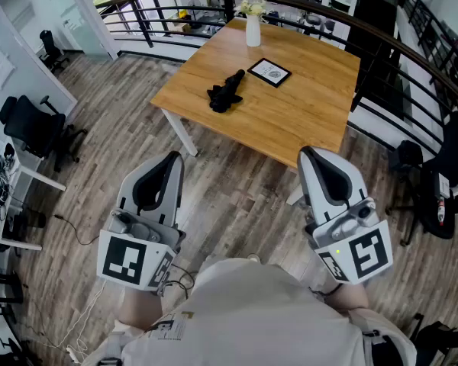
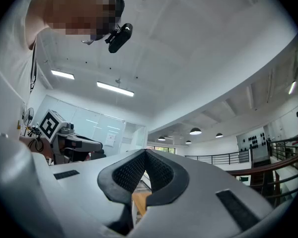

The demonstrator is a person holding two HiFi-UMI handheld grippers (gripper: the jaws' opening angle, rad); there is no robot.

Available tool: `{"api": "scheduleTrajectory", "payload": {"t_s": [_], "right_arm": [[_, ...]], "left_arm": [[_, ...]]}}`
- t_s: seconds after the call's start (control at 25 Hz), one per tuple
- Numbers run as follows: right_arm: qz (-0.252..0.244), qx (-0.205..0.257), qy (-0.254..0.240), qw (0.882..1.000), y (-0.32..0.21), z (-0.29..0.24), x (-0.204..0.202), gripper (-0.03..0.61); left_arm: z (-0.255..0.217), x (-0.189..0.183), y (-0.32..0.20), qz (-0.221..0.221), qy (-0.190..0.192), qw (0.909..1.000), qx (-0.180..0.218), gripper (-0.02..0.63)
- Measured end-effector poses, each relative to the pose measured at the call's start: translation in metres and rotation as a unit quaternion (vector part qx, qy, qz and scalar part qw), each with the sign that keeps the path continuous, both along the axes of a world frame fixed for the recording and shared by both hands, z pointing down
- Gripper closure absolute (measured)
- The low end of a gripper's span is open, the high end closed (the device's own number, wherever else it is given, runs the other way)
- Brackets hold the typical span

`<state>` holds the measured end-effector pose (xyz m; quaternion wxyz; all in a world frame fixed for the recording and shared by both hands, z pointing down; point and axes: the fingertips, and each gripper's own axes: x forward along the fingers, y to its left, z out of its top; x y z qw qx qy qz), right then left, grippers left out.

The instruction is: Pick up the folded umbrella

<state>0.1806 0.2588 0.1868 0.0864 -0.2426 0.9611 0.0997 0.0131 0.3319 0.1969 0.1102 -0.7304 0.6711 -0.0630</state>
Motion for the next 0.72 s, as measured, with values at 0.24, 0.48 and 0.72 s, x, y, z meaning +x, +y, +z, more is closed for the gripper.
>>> {"api": "scheduleTrajectory", "payload": {"t_s": [0.24,0.48,0.72], "right_arm": [[0.014,-0.007,-0.004,1.0,-0.009,-0.003,0.003,0.551],[0.013,-0.006,0.002,1.0,-0.014,0.001,0.012,0.551],[0.001,-0.011,0.0,1.0,-0.019,0.006,0.01,0.551]], "left_arm": [[-0.005,-0.005,-0.005,0.0,0.008,1.0,0.001,0.597],[-0.006,0.001,-0.014,0.003,-0.001,1.0,0.006,0.597],[0.005,0.001,-0.02,0.014,0.003,0.9998,-0.012,0.597]]}}
